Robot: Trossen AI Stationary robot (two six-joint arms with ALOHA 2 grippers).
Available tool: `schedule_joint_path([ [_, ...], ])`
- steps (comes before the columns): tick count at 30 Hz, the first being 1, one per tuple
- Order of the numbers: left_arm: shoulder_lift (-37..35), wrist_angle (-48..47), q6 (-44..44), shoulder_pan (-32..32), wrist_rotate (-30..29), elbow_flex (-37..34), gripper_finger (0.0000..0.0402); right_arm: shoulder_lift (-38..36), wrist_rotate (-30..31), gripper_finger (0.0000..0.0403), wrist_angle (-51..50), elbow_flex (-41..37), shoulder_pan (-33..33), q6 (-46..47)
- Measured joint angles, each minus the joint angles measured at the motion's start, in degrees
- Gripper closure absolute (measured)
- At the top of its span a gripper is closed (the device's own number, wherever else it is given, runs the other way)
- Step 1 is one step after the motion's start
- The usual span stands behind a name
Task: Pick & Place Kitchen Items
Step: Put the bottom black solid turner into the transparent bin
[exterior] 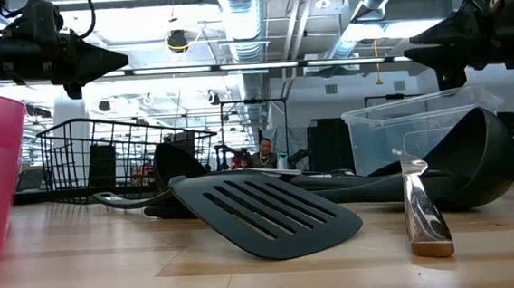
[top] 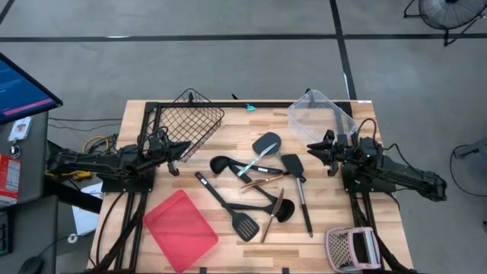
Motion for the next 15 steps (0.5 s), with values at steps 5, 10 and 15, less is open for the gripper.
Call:
schedule_joint_path([
  [5,0.0,0.12,-0.31,0.0,0.05,0.0,0.04,0.01,0.29,0.0285,4.04,0.0,0.0,8.34],
  [10,-0.02,1.12,-2.43,0.0,0.22,-0.01,0.04,0.0,0.43,0.0285,7.33,0.02,0.0,16.96],
  [15,0.0,1.54,-8.88,0.0,0.37,0.0,0.04,0.01,0.4,0.0285,7.55,0.09,0.0,22.19],
])
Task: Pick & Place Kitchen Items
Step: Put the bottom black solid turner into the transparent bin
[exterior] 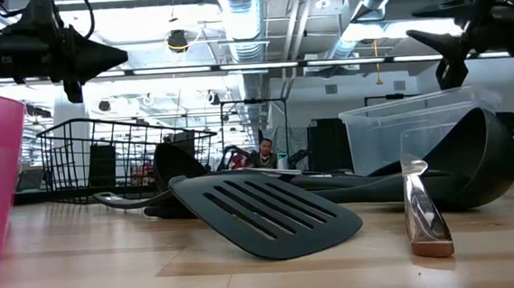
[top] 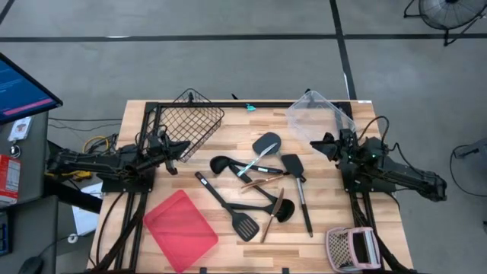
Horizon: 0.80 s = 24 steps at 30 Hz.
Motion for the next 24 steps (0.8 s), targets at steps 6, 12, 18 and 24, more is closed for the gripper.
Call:
schedule_joint_path([
  [6,0.0,0.93,-0.37,0.0,-0.02,0.0,0.04,0.0,-0.03,0.0284,-0.14,-0.01,0.04,6.61],
  [12,0.0,1.8,-0.34,0.0,-0.09,0.0,0.04,0.0,0.02,0.0284,-0.09,-0.01,-0.11,6.22],
  [18,0.0,2.37,-1.91,0.0,-0.22,0.0,0.04,0.0,-0.72,0.0284,0.03,-0.01,0.24,6.5],
  [24,0.0,2.82,-3.29,0.0,-0.22,-0.02,0.04,0.0,-1.1,0.0284,10.36,1.78,1.23,1.66],
])
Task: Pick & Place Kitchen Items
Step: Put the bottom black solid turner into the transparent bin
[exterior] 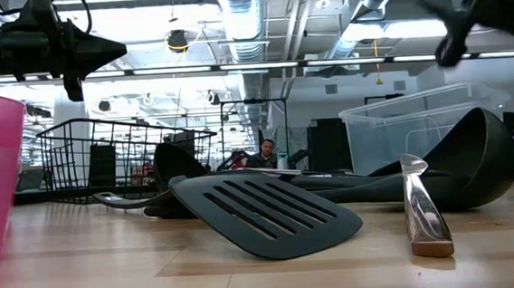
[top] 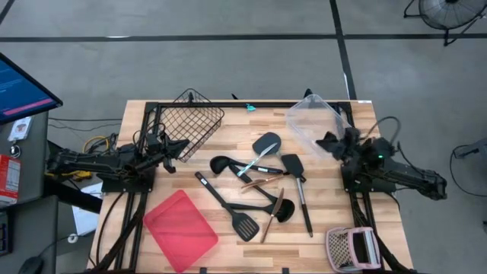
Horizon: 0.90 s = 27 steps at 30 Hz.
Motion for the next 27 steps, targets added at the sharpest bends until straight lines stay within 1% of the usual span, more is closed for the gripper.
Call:
schedule_joint_path([
  [2,0.0,0.0,0.0,0.0,0.02,0.02,0.04,0.01,1.97,0.0284,1.16,3.18,-0.14,-4.14],
  [4,0.0,0.52,0.04,0.0,0.02,0.02,0.04,0.54,4.42,0.0282,-1.93,7.66,-0.16,-8.35],
  [8,-0.01,3.08,0.05,0.0,0.03,0.02,0.04,4.8,5.21,0.0269,-18.08,19.64,0.41,-14.57],
  [10,0.0,3.97,-0.09,0.0,0.04,0.02,0.04,9.13,5.22,0.026,-27.99,26.42,1.29,-16.44],
  [12,0.0,4.42,-0.13,0.0,0.04,0.02,0.04,15.0,5.26,0.0254,-39.26,32.48,2.32,-16.37],
  [16,0.0,4.46,-0.2,0.0,0.04,0.0,0.04,27.52,5.36,0.0255,-60.27,43.73,5.12,-12.67],
  [20,0.0,4.69,-0.16,0.0,0.04,0.02,0.04,38.12,2.26,0.0266,-77.09,50.4,9.2,-5.79],
  [22,0.0,4.72,0.17,0.0,0.04,0.01,0.04,42.03,-0.61,0.0276,-82.39,52.15,12.26,-1.47],
  [24,0.0,4.82,0.15,0.0,0.07,0.0,0.04,45.74,-3.14,0.0286,-85.24,52.97,16.44,4.42],
  [27,0.0,5.17,0.16,0.0,0.07,0.01,0.04,50.15,-3.6,0.0303,-86.77,52.94,25.39,12.23],
])
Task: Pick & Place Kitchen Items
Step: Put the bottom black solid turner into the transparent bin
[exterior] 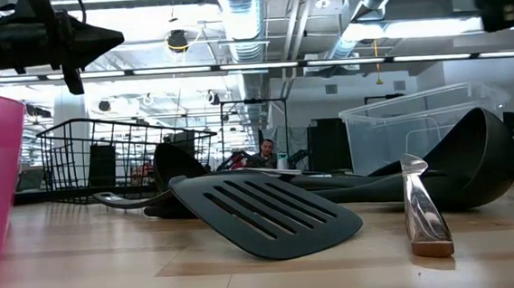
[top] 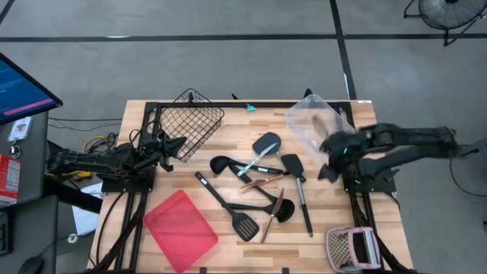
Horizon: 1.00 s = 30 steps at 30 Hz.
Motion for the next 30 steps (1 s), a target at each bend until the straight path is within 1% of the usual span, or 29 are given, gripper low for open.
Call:
schedule_joint_path([
  [2,0.0,0.49,0.0,0.0,0.02,-0.01,0.04,2.01,0.58,0.0313,0.21,0.07,6.44,6.03],
  [3,0.0,0.74,0.02,0.0,0.0,0.01,0.04,2.75,1.79,0.0317,0.15,0.07,9.57,9.56],
  [5,-0.02,0.83,0.02,0.0,0.0,0.01,0.04,4.46,6.05,0.0325,0.13,0.07,15.88,17.3],
  [7,0.0,0.82,0.02,0.0,0.02,0.0,0.04,6.1,12.03,0.0328,-0.19,0.07,21.45,24.65],
  [9,0.0,0.84,0.02,0.0,0.02,-0.01,0.04,7.89,16.37,0.0327,-1.46,0.08,25.65,30.56],
  [12,0.0,0.92,0.02,0.0,0.0,0.01,0.04,11.38,18.61,0.0316,-5.13,0.07,29.58,36.31],
  [15,0.0,1.1,0.02,0.0,0.02,0.01,0.04,15.64,19.54,0.0294,-7.93,-0.21,30.93,38.96],
  [17,0.0,1.24,0.02,0.0,0.0,0.0,0.04,18.38,19.58,0.0271,-8.66,-0.69,30.73,39.26],
  [22,0.0,1.26,0.05,0.0,0.0,0.0,0.04,25.28,19.52,0.0193,-7.98,-1.96,28.62,39.2],
  [25,0.0,1.34,0.06,0.0,0.0,-0.01,0.04,28.31,19.52,0.0153,-5.54,-2.38,26.74,37.52],
  [27,0.0,1.33,0.06,-0.01,0.0,0.01,0.04,30.32,19.64,0.0141,-2.8,-2.38,25.34,35.6],
  [30,0.0,1.39,0.06,-0.01,0.0,0.0,0.04,33.08,20.82,0.0137,0.86,-2.38,22.97,31.68],
])
